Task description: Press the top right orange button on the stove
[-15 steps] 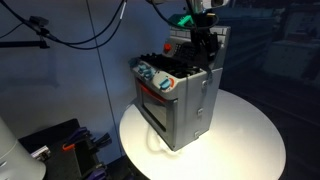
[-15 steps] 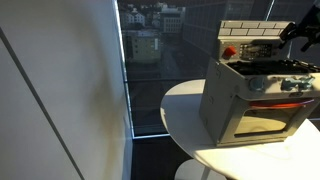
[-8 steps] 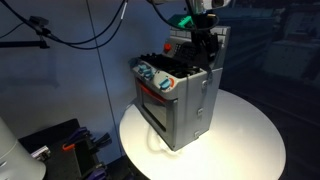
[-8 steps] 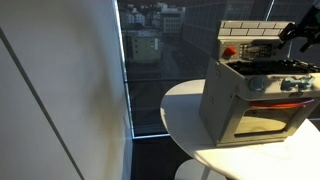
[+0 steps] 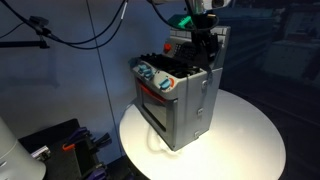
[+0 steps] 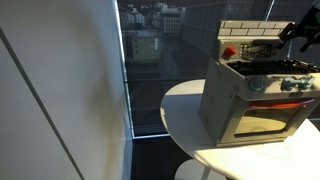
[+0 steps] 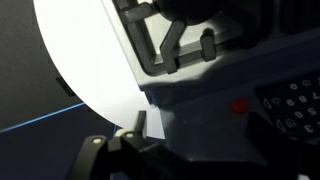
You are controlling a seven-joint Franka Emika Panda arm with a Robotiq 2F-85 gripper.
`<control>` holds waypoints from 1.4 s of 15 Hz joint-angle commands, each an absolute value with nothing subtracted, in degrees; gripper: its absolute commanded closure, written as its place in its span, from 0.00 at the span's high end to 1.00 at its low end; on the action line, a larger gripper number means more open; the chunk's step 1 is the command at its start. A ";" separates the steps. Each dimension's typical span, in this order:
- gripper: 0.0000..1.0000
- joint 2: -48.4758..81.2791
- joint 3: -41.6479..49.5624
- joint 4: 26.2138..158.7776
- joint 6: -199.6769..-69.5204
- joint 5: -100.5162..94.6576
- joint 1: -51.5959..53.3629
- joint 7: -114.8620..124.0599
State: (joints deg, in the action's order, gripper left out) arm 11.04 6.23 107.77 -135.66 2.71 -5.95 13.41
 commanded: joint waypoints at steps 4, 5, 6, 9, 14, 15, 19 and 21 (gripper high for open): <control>1.00 11.10 6.23 106.87 -134.77 4.12 -6.02 12.96; 1.00 10.88 6.20 107.05 -134.57 4.22 -6.05 12.72; 1.00 10.62 6.14 107.23 -134.23 4.45 -6.12 12.35; 1.00 10.18 6.09 107.57 -133.62 4.79 -6.17 11.97; 1.00 9.36 6.01 108.01 -131.66 5.40 -6.20 11.48; 1.00 9.06 6.00 108.12 -130.89 5.42 -6.18 11.40; 1.00 7.95 5.96 108.39 -127.83 5.40 -6.12 11.15; 1.00 7.31 5.93 108.51 -125.96 5.39 -6.12 10.80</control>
